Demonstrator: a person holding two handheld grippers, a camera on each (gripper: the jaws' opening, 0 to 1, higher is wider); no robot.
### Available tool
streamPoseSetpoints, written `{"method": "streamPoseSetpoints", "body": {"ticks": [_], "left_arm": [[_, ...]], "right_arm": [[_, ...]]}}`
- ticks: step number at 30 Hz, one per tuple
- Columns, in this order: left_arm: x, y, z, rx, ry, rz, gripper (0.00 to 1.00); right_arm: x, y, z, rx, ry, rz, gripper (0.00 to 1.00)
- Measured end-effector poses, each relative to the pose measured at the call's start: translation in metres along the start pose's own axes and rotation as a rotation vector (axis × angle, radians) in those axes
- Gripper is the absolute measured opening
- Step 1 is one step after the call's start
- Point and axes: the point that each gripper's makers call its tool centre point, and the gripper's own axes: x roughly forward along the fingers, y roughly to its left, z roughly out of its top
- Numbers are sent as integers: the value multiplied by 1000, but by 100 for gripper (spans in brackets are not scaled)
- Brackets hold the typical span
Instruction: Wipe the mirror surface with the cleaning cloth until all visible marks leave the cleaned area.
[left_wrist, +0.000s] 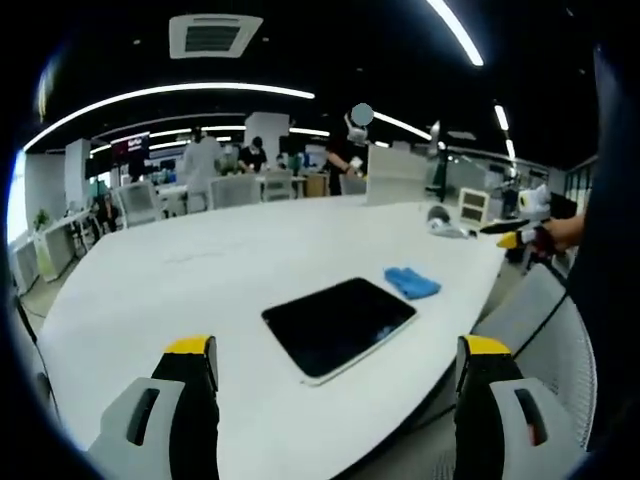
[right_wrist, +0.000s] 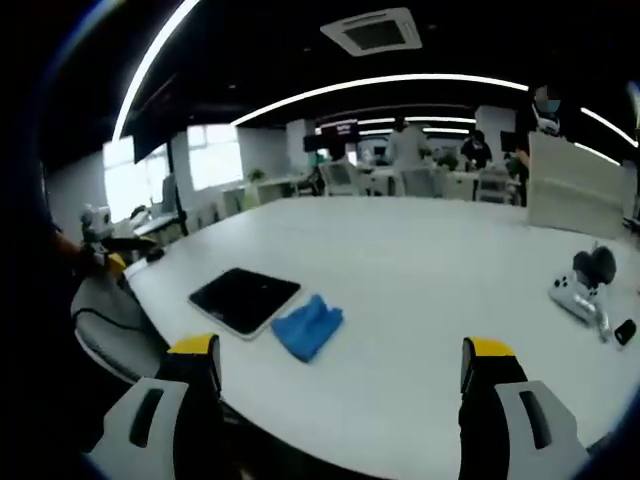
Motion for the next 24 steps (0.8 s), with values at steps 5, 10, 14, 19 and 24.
{"method": "streamPoseSetpoints", "body": {"ticks": [5, 10, 14, 19, 24], "left_arm": [[2, 9, -5, 16, 32, 47, 99], [2, 12, -5, -5, 37, 56, 99], [2, 13, -5, -6, 31, 59, 99], [3, 12, -7, 19, 35, 57, 99], [3, 9, -8, 17, 48, 47, 99]], "right_arm": [[-1, -2, -6, -7, 28, -17, 100], [2, -3, -9, -14, 46, -14, 100], [8, -1, -8, -5, 45, -13, 99], [14, 5, -3, -1, 38, -10, 97], [14, 14, -8, -5, 48, 7, 95]]}}
